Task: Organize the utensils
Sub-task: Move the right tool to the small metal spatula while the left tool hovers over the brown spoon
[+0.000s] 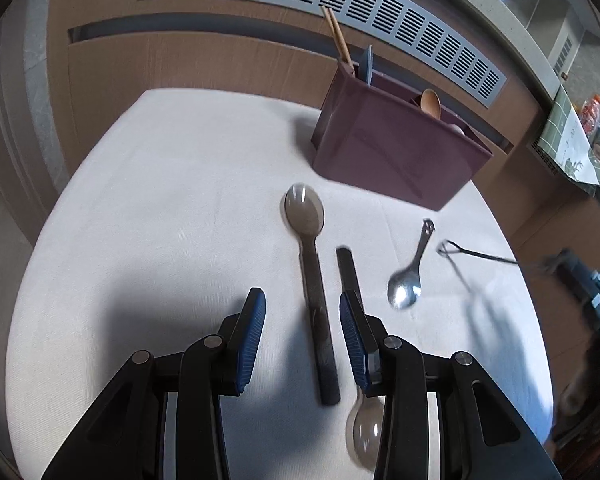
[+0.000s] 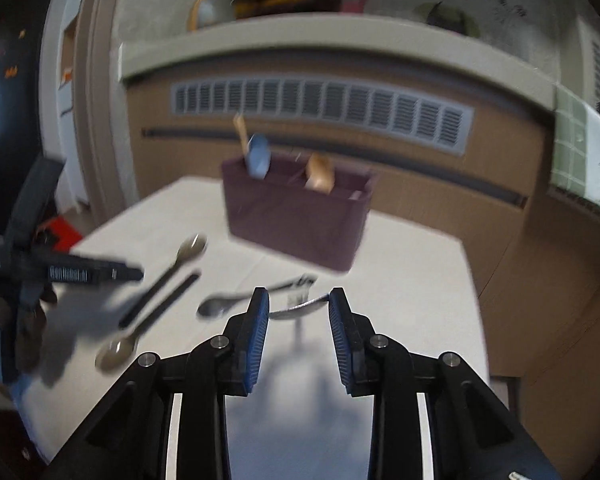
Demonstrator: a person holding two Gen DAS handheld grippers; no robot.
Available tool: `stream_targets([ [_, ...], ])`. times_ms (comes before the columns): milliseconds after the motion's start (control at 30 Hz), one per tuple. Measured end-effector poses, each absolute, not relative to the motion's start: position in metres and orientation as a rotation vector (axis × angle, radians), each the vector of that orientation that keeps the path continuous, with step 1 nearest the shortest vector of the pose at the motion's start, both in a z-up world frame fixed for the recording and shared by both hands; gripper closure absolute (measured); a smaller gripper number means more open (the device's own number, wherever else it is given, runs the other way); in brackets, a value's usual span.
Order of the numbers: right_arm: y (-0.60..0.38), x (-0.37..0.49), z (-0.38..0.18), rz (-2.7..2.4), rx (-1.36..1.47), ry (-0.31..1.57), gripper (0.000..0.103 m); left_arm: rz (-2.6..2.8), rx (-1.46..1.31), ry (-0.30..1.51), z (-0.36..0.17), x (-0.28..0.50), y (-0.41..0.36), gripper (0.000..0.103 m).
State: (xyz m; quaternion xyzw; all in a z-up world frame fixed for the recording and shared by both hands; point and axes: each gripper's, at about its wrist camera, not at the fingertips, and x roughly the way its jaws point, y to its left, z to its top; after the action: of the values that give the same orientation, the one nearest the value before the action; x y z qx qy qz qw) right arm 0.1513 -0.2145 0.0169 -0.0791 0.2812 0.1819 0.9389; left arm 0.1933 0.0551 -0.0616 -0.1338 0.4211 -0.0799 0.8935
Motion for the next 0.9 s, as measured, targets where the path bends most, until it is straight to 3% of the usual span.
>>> stream_targets([
  [100,-0.225,0.168,0.033,0.359,-0.102,0.553,0.082,-0.155,-0.266,0.862,-0.057,0.21,0.053,0.063],
  [133,-0.227,0.173,0.035,0.355,-0.094,0.553,0.101,-0.148,-0.263,0.864,-0.057,0.216,0.052,0.063],
  [533,-0.243,0.188,0.006,0.347,-0.054,0.676,0.099,-0.145,-0.249,0.903,-0.062,0.241,0.04,0.063],
  [600,-0.255,0.192,-0.005,0.361,0.004,0.745,0.095,-0.141,-0.253,0.909,-0.065,0.238,0.042,0.063],
  [700,-0.257,0.201,-0.028,0.386,0.067,0.859,0.078,-0.131,-0.277,0.913,-0.068,0.237,0.045,0.063],
  [900,-0.209,0.228,-0.048,0.487,0.036,0.899,0.077,-0.124,-0.272,0.905,-0.066,0.232,0.047,0.063],
])
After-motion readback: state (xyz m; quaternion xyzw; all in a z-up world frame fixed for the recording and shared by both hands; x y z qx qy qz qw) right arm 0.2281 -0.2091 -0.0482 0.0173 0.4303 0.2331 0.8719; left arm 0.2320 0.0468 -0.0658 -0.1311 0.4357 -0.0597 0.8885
